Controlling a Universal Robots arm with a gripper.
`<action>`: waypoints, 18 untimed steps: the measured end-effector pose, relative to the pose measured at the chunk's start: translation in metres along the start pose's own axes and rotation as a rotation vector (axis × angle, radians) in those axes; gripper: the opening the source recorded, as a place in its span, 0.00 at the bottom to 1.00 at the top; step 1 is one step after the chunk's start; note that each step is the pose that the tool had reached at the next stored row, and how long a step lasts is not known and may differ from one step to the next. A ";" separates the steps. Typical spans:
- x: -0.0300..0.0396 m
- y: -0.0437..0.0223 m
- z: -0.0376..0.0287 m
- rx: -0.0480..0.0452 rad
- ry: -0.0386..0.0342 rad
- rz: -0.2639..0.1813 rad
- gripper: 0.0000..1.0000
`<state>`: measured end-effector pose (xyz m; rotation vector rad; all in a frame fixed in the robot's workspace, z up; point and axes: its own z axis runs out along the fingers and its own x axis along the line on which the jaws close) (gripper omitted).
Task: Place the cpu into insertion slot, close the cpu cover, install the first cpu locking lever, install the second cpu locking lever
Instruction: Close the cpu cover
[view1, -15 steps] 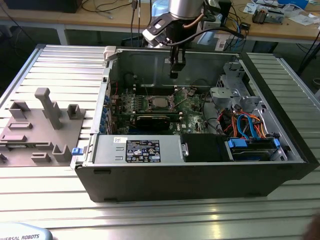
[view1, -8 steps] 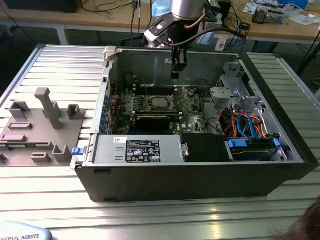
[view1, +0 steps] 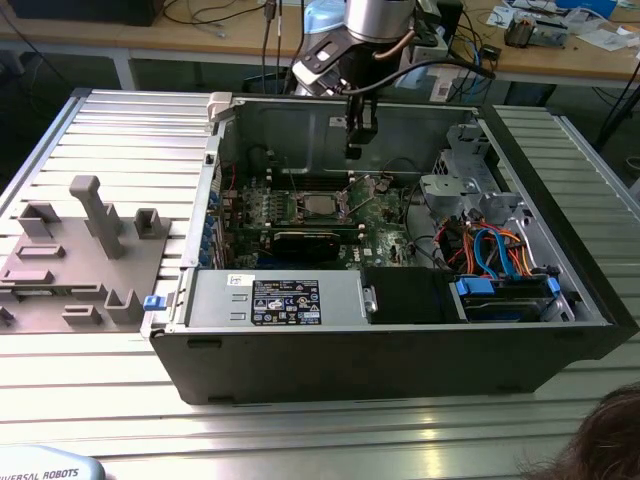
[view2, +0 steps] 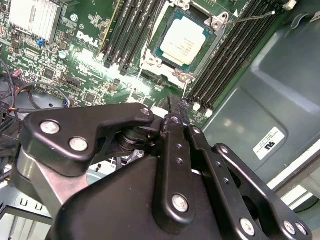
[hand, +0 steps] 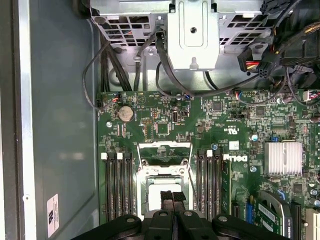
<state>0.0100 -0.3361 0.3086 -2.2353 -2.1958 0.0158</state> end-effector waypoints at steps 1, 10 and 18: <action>0.0000 0.0008 0.0003 0.0000 0.0001 0.000 0.11; 0.0001 0.0050 0.0016 0.0000 0.0000 0.000 0.11; 0.0002 0.0096 0.0026 0.0000 0.0000 0.000 0.11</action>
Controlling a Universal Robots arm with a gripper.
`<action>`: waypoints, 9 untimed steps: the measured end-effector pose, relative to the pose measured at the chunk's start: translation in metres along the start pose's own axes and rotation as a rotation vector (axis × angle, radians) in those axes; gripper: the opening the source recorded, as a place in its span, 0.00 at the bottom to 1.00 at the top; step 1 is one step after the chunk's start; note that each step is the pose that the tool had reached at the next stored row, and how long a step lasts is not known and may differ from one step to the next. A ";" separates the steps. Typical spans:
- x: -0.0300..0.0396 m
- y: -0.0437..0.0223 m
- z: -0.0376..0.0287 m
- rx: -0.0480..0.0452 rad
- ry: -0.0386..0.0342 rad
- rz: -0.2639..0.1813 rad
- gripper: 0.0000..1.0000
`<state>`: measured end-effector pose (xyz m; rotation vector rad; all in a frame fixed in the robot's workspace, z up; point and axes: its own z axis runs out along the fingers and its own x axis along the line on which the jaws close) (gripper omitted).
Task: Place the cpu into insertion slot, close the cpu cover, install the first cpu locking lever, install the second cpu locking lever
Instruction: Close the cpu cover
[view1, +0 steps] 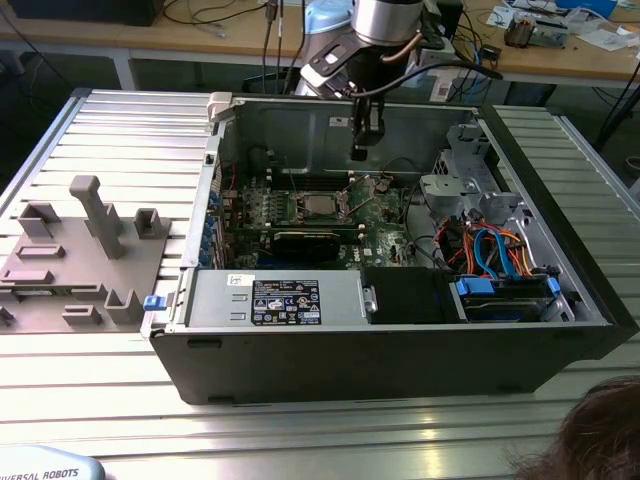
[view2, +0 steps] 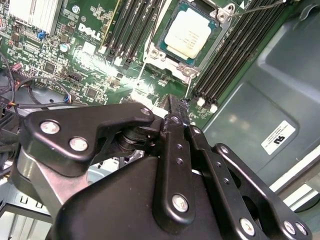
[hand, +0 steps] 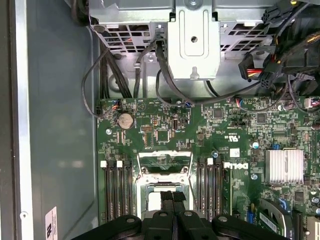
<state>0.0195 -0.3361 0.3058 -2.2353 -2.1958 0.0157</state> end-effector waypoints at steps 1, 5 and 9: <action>0.0000 0.0004 0.0001 0.0000 0.0000 0.000 0.11; 0.0002 0.0109 0.0019 0.0000 0.0000 0.000 0.11; 0.0002 0.0125 0.0022 0.0000 0.0000 0.000 0.11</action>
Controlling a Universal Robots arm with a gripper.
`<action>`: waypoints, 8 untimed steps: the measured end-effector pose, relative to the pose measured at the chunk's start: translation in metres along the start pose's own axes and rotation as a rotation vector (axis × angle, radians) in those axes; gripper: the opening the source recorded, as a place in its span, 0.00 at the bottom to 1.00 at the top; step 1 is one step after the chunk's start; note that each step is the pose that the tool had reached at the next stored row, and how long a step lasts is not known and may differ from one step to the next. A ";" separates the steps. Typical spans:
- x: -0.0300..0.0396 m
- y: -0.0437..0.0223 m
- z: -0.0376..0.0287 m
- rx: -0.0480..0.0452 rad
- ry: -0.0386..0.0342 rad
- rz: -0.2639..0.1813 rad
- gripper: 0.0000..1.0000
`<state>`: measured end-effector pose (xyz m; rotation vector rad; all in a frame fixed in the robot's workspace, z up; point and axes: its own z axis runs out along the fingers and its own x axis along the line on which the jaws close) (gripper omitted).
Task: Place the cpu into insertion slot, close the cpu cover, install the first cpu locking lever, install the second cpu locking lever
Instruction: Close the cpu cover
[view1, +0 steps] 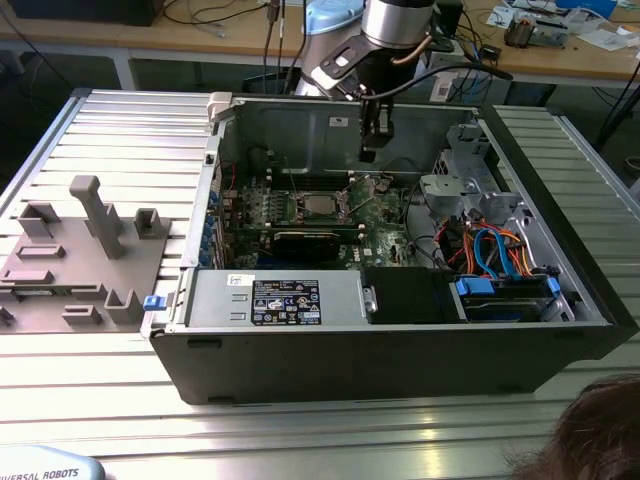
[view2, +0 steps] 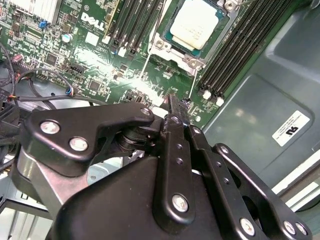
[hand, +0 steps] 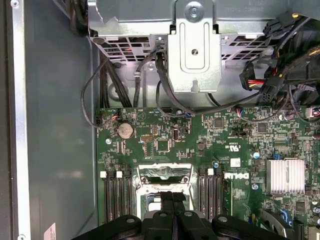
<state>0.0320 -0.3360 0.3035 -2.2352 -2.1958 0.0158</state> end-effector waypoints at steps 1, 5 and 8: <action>0.0000 0.0003 0.0001 0.0000 0.0000 0.000 0.11; 0.0000 0.0020 0.0003 0.0000 0.0000 0.000 0.11; 0.0001 0.0030 0.0005 0.0000 0.0000 0.000 0.11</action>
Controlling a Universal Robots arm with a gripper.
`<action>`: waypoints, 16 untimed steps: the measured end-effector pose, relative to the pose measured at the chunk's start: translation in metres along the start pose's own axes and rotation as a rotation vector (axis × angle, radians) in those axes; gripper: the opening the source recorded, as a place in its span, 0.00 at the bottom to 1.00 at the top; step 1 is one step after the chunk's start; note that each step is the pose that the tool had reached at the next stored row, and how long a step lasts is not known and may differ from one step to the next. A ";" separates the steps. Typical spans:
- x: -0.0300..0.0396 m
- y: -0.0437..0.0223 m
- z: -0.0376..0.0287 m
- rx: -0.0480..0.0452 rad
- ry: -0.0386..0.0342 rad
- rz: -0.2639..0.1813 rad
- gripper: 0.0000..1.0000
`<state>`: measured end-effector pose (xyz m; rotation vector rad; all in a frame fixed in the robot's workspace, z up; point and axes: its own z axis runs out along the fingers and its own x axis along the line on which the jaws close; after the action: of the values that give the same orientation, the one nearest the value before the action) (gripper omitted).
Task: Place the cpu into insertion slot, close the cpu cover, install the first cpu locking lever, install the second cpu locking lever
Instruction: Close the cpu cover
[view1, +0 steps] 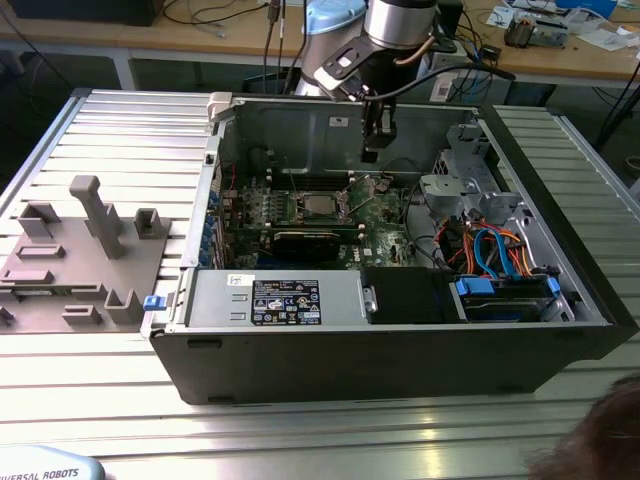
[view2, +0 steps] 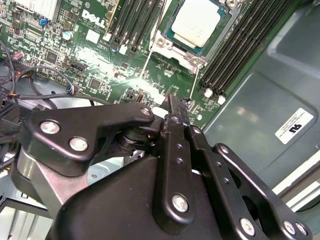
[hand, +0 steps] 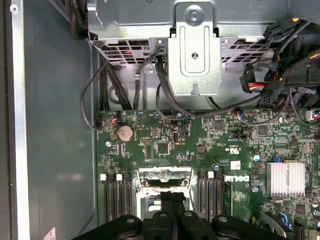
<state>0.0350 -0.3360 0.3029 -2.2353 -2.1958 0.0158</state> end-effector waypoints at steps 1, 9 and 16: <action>0.0000 0.0001 0.0001 0.0000 0.0000 0.000 0.11; 0.0000 0.0019 0.0017 0.0000 0.0001 0.000 0.11; 0.0001 0.0069 0.0033 -0.0001 0.0002 0.000 0.11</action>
<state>0.0418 -0.3360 0.2996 -2.2352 -2.1958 0.0156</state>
